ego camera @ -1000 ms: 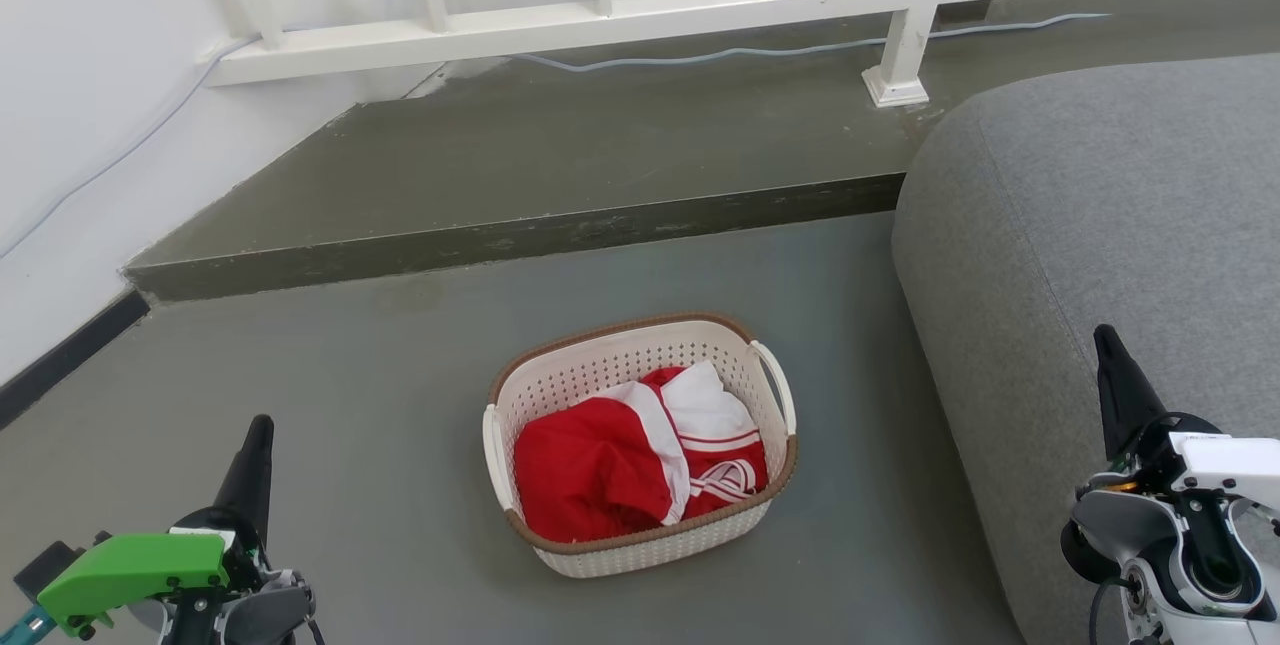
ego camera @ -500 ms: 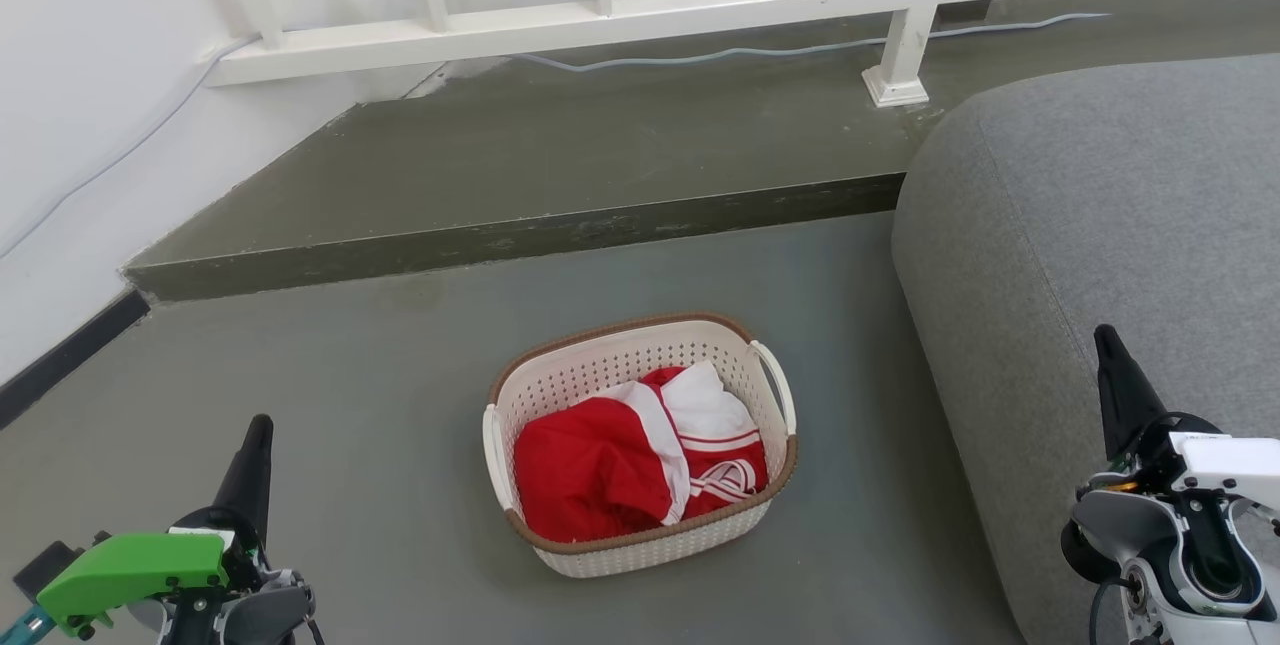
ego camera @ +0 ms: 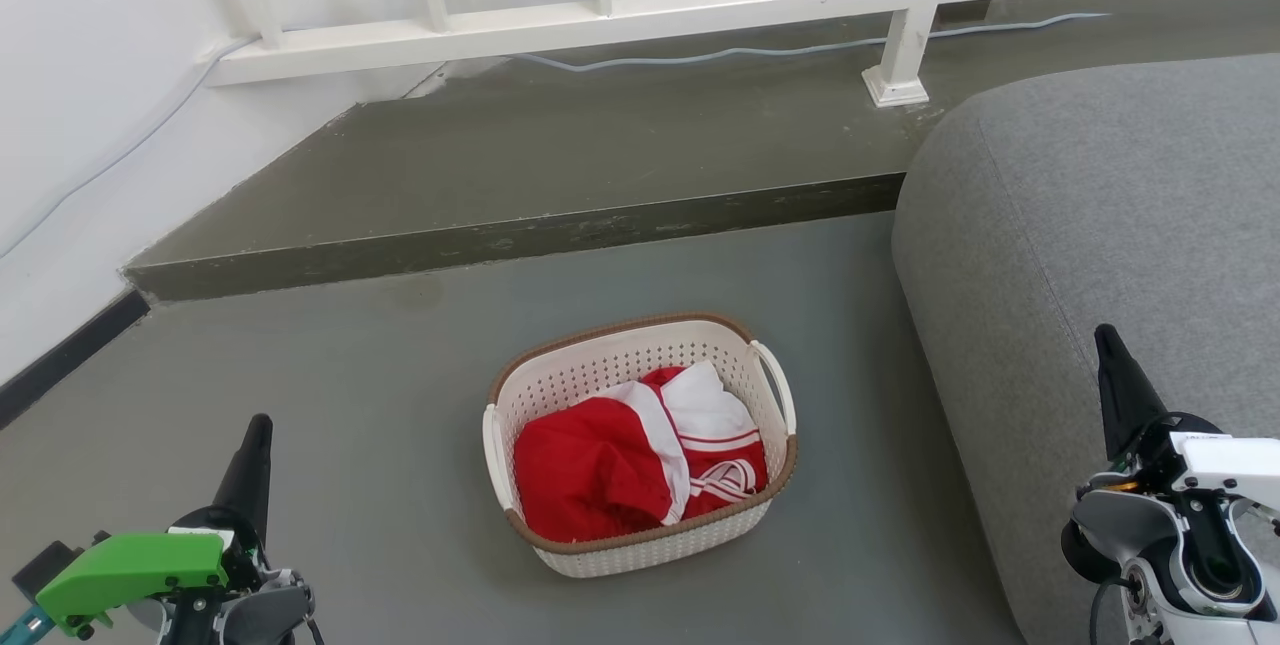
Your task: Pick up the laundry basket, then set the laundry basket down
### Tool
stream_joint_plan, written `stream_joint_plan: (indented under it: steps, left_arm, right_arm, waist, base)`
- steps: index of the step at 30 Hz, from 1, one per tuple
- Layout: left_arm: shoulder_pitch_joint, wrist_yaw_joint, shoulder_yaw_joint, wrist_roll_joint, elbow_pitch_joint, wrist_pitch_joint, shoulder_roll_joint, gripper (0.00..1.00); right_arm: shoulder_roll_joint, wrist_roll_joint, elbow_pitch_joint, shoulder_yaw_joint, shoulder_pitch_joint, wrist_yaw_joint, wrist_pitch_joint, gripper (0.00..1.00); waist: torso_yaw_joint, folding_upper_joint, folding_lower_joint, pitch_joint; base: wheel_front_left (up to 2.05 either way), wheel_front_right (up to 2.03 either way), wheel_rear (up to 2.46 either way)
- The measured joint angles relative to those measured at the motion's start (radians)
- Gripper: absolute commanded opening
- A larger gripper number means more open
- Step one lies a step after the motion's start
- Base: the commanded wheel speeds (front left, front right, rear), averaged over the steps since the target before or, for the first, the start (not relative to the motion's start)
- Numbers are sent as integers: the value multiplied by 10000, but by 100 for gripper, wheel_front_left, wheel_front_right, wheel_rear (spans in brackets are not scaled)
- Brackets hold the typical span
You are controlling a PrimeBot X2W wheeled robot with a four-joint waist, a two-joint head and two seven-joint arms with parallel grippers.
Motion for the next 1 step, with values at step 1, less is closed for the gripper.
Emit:
stream_joint_plan:
  steps: [1]
  left_arm:
    - [0,2,2,0,0,0,0,0]
  right_arm:
    - [2,0,0,-2,0,0,0,0]
  waist:
    - [0,0,0,0]
  base:
    - [0,0,0]
